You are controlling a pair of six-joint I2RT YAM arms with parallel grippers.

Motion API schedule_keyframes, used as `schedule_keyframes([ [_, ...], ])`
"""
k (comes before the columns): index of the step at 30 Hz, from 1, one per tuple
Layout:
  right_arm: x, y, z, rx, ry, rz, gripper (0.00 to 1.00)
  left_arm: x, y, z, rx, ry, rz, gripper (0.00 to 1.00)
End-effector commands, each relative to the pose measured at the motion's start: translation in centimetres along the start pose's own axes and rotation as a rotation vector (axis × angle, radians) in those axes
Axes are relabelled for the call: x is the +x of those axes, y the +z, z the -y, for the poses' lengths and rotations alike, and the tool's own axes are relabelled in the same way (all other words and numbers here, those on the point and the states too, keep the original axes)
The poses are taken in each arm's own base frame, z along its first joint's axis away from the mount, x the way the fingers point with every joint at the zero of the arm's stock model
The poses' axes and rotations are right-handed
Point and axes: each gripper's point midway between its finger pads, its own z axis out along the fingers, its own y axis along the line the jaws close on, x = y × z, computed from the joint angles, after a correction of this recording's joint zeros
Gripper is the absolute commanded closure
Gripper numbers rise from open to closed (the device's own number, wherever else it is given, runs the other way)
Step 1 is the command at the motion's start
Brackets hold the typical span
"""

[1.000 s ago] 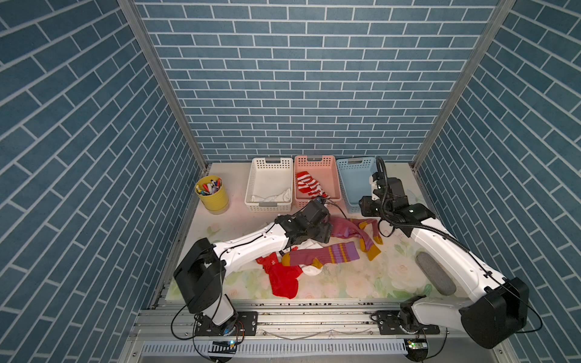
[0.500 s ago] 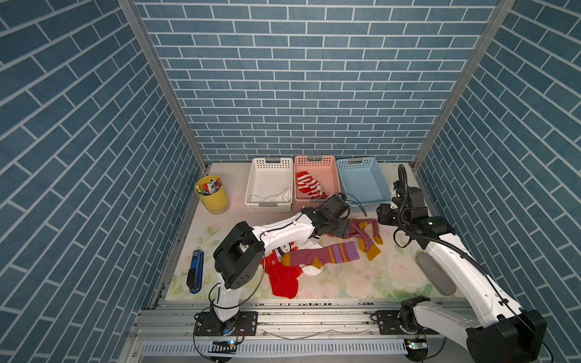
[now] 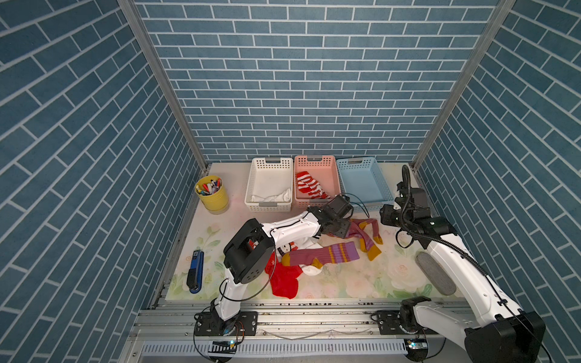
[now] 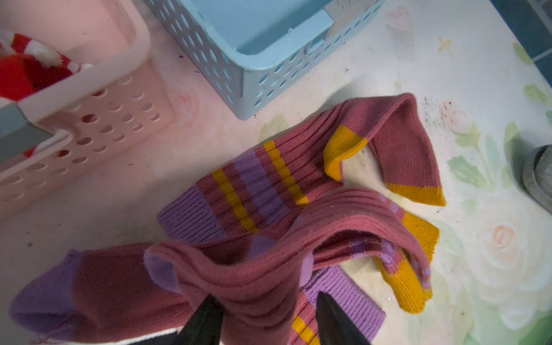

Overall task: Sort the socks into the basket by color
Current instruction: Pick up the sock at the center of the board.

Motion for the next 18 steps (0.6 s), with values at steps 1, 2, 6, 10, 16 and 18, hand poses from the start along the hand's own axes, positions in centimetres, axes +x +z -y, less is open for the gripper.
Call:
schedule_keyframes([
  [1, 0.4, 0.0, 0.3, 0.002, 0.029, -0.008, 0.53, 0.0, 0.1, 0.4, 0.005, 0.024, -0.011, 0.48],
  [2, 0.4, 0.0, 0.3, 0.003, 0.03, -0.006, 0.53, -0.1, 0.1, 0.5, 0.006, 0.026, -0.01, 0.51],
  [6, 0.4, -0.3, 0.6, 0.012, 0.033, 0.004, 0.54, -0.1, -0.1, 0.6, 0.017, 0.028, -0.01, 0.71],
  [10, 0.3, -0.4, 0.9, 0.023, 0.04, 0.011, 0.54, -0.2, -0.3, 0.8, 0.026, 0.033, -0.009, 0.78],
  [16, 0.3, -0.6, 1.3, 0.03, 0.053, 0.023, 0.54, -0.8, -1.6, 1.4, 0.05, 0.045, -0.004, 0.84],
  [18, 0.3, -0.7, 1.5, 0.033, 0.059, 0.028, 0.54, -1.3, -2.8, 1.8, 0.066, 0.048, -0.015, 0.86],
])
